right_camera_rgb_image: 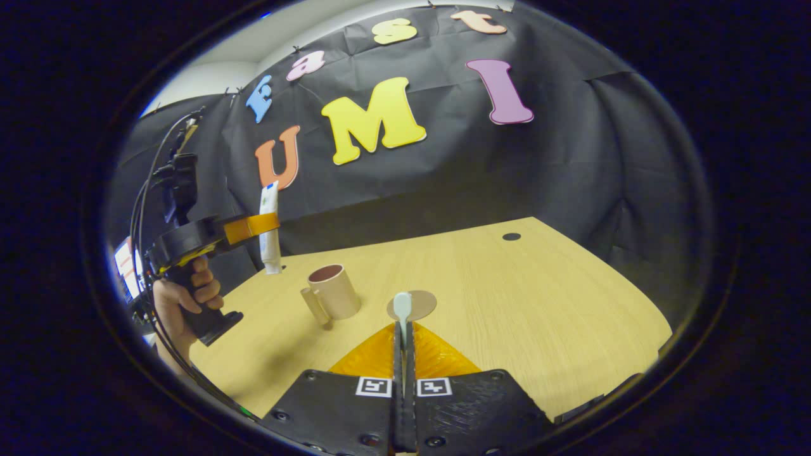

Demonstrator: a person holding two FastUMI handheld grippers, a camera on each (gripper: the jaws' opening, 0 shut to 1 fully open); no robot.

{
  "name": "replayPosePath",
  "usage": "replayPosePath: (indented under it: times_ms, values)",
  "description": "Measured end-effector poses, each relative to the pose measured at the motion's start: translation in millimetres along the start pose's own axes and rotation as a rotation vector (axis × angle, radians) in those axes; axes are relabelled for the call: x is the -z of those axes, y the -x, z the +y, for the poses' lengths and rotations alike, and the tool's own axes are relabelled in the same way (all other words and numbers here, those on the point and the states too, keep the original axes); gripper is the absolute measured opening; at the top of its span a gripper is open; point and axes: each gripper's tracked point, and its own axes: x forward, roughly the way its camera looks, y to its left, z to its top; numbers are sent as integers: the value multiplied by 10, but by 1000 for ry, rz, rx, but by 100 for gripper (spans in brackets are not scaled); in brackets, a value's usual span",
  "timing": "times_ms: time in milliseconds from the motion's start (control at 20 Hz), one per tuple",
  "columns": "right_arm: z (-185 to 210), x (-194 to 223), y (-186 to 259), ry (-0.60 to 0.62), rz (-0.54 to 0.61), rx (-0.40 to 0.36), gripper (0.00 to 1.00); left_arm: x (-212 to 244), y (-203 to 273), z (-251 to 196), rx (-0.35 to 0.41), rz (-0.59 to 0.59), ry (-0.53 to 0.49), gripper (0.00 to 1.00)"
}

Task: Put the toothbrush and toothpaste on the desktop into the cup, then pick up the cup and place it on the coaster on the desktop.

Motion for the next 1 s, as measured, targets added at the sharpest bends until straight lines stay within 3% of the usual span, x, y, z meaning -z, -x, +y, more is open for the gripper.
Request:
replayPosePath:
  times_ms: [350, 1000]
  values:
    - [-14, -171, 59, 32, -45, 2, 0, -23, -391, -140, 29, -38, -6, 40]
    - [-33, -106, -48, 21, -28, 2, 0, 319, -632, -137, 29, 40, 33, 42]
